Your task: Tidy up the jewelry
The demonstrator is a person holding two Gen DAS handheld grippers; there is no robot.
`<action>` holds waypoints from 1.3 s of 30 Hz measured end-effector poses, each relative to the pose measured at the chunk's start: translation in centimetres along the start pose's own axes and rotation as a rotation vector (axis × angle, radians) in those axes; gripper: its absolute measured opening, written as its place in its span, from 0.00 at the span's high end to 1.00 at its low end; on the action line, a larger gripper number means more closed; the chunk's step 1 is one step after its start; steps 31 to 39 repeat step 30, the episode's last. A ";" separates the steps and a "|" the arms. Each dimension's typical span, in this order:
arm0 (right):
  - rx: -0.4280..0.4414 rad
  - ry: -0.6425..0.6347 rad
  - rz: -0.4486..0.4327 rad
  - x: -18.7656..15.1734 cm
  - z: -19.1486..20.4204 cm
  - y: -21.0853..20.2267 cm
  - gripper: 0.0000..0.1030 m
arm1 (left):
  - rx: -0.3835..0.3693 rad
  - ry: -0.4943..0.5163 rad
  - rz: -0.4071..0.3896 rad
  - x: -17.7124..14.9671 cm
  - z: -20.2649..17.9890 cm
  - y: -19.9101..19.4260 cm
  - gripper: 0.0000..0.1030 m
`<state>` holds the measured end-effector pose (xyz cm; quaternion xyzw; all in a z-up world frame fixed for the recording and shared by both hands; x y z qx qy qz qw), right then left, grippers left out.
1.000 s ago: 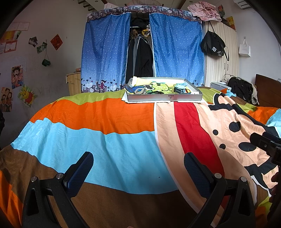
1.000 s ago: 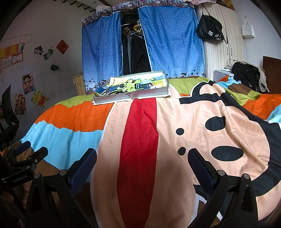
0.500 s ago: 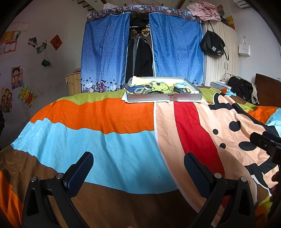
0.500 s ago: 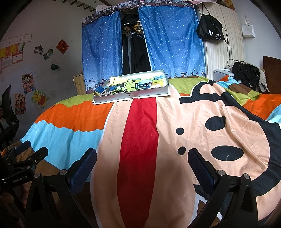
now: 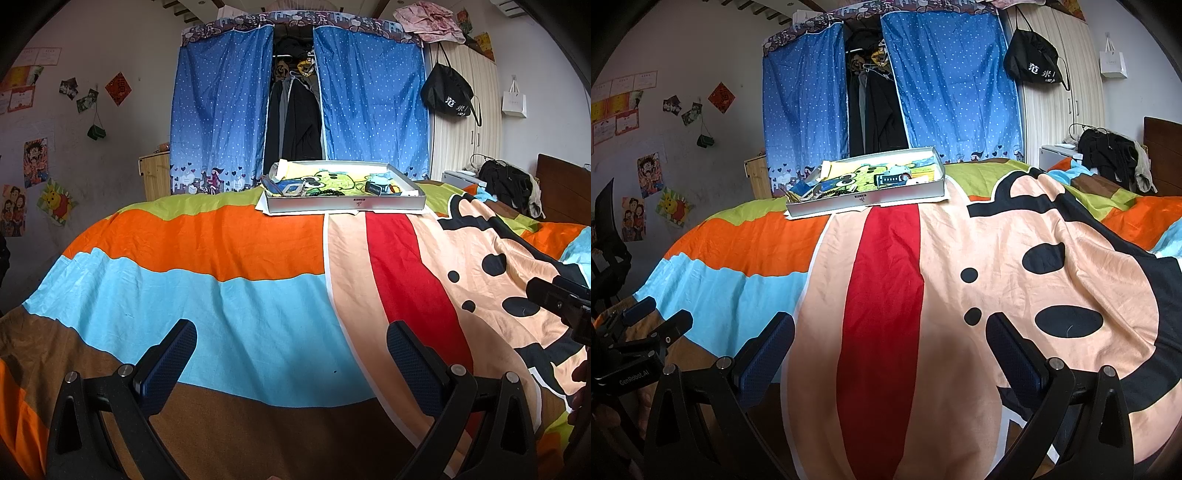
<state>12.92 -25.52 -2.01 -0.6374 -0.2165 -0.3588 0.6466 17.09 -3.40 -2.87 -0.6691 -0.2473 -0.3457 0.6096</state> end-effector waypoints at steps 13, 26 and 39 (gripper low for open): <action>-0.001 0.002 0.007 -0.8 -0.1 0.2 0.01 | 0.015 -0.018 0.013 -0.5 0.9 0.5 0.00; -0.004 0.005 0.013 -0.9 0.0 0.2 0.01 | 0.020 0.005 0.018 -0.5 0.9 0.5 0.00; -0.006 0.007 0.022 -1.1 0.0 0.3 0.01 | 0.016 0.001 0.034 -0.7 1.1 0.9 0.00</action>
Point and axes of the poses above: each gripper's, at about its wrist camera, not at the fingertips, and y roughly the way its jaws point, z to its left, x to its top, the point moved 9 cm from there along y, roughly the way its jaws point, and after that the axes turned 12 degrees about z, right-handed, at the moved point
